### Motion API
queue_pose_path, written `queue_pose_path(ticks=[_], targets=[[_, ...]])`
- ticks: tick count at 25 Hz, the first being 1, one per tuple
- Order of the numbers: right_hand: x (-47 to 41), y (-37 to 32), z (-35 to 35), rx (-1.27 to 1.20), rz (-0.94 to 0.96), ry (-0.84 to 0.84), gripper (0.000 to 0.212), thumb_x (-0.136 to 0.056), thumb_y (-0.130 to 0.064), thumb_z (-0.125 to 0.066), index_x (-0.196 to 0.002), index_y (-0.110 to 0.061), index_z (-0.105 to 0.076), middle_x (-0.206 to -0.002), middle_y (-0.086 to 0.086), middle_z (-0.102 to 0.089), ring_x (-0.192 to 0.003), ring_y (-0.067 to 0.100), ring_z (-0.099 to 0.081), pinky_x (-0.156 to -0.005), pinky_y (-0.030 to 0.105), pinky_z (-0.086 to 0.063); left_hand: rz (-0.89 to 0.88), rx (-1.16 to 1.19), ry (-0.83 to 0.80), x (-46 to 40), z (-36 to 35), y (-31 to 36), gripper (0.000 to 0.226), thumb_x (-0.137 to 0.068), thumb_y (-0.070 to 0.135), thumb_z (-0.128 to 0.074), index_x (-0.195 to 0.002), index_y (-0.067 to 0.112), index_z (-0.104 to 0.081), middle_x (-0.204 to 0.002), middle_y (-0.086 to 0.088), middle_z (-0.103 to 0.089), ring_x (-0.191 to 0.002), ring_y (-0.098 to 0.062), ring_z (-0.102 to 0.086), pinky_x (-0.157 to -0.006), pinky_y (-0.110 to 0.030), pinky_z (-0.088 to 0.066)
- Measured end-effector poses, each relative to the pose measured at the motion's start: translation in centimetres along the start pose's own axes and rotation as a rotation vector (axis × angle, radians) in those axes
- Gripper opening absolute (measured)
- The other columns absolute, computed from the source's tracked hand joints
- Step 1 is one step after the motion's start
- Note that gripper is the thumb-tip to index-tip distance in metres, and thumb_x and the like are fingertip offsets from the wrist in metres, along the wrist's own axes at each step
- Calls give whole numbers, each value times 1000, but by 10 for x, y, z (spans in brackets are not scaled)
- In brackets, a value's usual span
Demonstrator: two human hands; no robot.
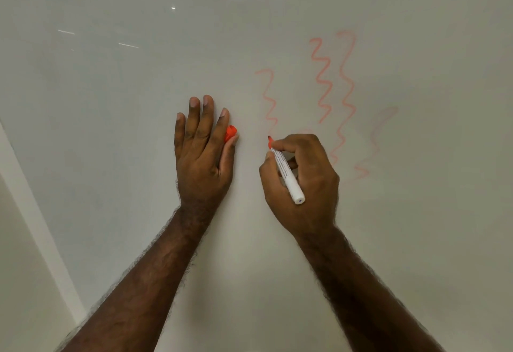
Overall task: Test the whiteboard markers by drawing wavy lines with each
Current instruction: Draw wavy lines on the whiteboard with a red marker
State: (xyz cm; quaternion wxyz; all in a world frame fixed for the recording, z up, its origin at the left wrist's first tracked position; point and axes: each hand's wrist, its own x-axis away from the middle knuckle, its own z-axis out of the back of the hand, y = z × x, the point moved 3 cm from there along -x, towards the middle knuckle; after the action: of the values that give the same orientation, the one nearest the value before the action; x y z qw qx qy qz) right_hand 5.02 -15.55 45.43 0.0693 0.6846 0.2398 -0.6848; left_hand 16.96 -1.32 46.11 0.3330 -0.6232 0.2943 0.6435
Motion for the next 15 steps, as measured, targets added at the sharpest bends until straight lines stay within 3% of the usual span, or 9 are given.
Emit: queue_pose_path(ticks=[15], targets=[[65,13,11,44,-98,-2,9,-91,-11,-75,-93,-3,-72,-83,3,-72,-69,14,-65,-68,25,-58,12,-4,15,22,-2,-2,42,-108,17,-60,-145,-2,-56,-156,-26,-47,-149,-47,-40,-126,-62,-27]])
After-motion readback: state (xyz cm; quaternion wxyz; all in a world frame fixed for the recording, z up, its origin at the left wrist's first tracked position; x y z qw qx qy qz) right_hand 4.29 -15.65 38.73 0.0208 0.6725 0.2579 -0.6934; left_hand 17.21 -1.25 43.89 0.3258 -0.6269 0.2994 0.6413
